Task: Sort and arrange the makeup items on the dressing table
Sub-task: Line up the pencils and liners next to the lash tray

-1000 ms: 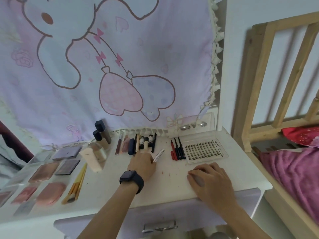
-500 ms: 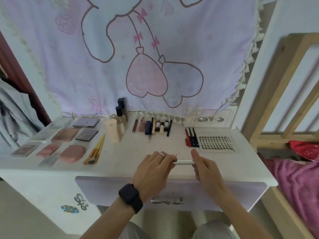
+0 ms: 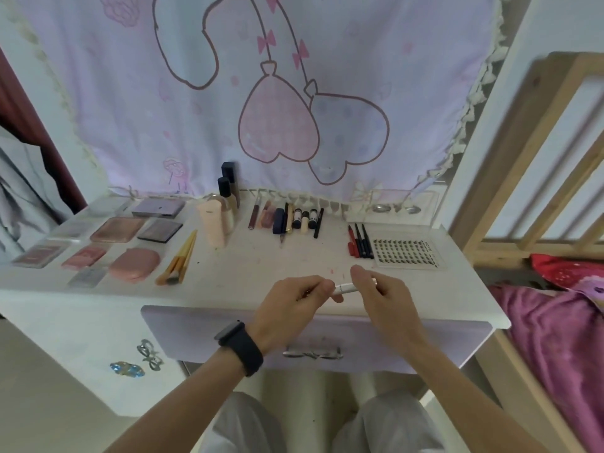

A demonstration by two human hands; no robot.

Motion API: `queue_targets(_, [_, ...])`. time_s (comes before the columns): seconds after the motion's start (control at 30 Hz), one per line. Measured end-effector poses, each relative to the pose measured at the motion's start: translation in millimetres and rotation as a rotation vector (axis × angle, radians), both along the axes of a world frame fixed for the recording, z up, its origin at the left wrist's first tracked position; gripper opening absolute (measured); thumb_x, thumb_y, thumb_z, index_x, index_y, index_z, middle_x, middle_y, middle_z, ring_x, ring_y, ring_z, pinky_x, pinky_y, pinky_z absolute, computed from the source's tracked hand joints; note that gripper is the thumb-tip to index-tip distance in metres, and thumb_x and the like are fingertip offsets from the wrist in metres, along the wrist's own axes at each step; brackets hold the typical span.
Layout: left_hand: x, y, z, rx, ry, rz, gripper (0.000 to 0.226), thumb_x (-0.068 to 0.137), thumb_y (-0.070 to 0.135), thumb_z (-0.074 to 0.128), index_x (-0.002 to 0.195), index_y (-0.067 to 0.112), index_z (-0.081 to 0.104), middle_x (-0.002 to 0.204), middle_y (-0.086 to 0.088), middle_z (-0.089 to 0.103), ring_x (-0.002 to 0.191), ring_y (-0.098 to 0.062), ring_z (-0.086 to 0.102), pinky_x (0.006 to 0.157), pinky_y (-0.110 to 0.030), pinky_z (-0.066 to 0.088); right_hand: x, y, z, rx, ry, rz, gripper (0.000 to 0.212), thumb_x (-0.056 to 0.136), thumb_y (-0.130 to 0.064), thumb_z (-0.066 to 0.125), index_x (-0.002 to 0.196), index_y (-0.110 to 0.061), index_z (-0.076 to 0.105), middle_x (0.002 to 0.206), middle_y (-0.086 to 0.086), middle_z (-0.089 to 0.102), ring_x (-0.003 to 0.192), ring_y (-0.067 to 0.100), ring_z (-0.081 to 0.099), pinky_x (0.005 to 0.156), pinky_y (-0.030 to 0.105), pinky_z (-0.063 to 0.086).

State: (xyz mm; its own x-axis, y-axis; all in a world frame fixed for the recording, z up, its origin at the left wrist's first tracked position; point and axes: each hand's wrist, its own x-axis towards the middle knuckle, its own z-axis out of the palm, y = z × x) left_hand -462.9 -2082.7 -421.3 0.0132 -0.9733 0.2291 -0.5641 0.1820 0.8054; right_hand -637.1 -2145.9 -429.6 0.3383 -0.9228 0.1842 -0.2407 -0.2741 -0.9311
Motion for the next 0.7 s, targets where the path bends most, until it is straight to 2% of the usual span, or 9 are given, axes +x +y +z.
queue_targets(0.1, [10,-2,0,0.02,-0.077,0.019,0.029,0.103,0.039,0.047,0.099,0.029,0.074,0.062,0.01,0.051,0.056,-0.006,0.04,0.057,-0.021,0.031,-12,-7,-1,-0.015,0.108,0.151,0.037,0.092,-0.062,0.054,0.072,-0.032,0.055,0.058,-0.01,0.046,0.051,0.013,0.036,0.05,0.027,0.035])
queue_targets(0.17, [14,-3,-2,0.017,-0.142,0.035,0.027,0.103,0.037,0.048,0.104,0.026,0.073,0.066,0.012,0.056,0.06,-0.006,0.045,0.06,-0.022,0.036,-19,-11,-1,-0.027,0.13,0.212,0.01,0.094,-0.048,0.063,0.091,-0.038,0.061,0.078,-0.012,0.06,0.054,0.014,0.048,0.054,0.029,0.044])
queue_targets(0.2, [15,-3,-3,0.008,-0.171,0.038,0.026,0.103,0.036,0.049,0.106,0.025,0.073,0.071,0.012,0.059,0.063,-0.007,0.049,0.063,-0.025,0.039,-21,-13,-2,-0.016,0.114,0.233,0.01,0.092,-0.042,0.069,0.099,-0.042,0.061,0.089,-0.014,0.064,0.056,0.014,0.056,0.057,0.027,0.049])
queue_targets(0.27, [17,-3,-3,-0.006,-0.207,0.046,0.023,0.102,0.035,0.052,0.11,0.025,0.071,0.08,0.011,0.062,0.072,-0.009,0.054,0.069,-0.029,0.044,-22,-13,2,0.074,0.094,0.232,0.032,0.085,-0.055,0.072,0.112,-0.045,0.058,0.102,-0.018,0.069,0.062,0.013,0.067,0.056,0.021,0.051])
queue_targets(0.37, [19,-4,-2,-0.023,-0.238,0.052,0.022,0.1,0.035,0.054,0.114,0.029,0.07,0.083,0.009,0.062,0.075,-0.009,0.054,0.071,-0.029,0.045,-16,-12,9,0.172,0.214,0.206,0.058,0.081,-0.081,0.049,0.105,-0.03,0.066,0.085,-0.009,0.076,0.053,0.011,0.064,0.049,0.016,0.045])
queue_targets(0.47, [20,-5,-1,-0.037,-0.236,0.049,0.022,0.1,0.036,0.055,0.114,0.031,0.07,0.083,0.01,0.06,0.075,-0.009,0.054,0.071,-0.027,0.046,-12,-12,8,0.128,0.244,0.153,0.053,0.092,-0.069,0.046,0.084,-0.022,0.071,0.068,-0.002,0.073,0.047,0.01,0.058,0.048,0.014,0.042])
queue_targets(0.57, [22,-6,-1,-0.041,-0.247,0.05,0.021,0.1,0.036,0.055,0.114,0.031,0.071,0.083,0.01,0.06,0.077,-0.009,0.054,0.072,-0.027,0.046,-13,-14,4,0.112,0.146,0.197,0.01,0.097,-0.037,0.064,0.09,-0.03,0.066,0.086,-0.01,0.073,0.057,0.012,0.064,0.05,0.022,0.047])
queue_targets(0.6, [23,-6,0,-0.043,-0.247,0.054,0.021,0.1,0.036,0.056,0.113,0.031,0.071,0.083,0.01,0.061,0.078,-0.008,0.054,0.073,-0.027,0.046,-14,-15,3,0.125,0.105,0.215,0.009,0.094,-0.027,0.07,0.094,-0.035,0.064,0.095,-0.015,0.071,0.063,0.013,0.067,0.051,0.023,0.049])
queue_targets(0.7, [25,-5,1,-0.051,-0.248,0.058,0.021,0.1,0.035,0.056,0.114,0.031,0.071,0.085,0.008,0.062,0.079,-0.009,0.054,0.073,-0.027,0.045,-14,-14,7,0.194,0.063,0.222,0.024,0.089,-0.043,0.074,0.108,-0.041,0.06,0.101,-0.022,0.069,0.073,0.014,0.072,0.054,0.023,0.053])
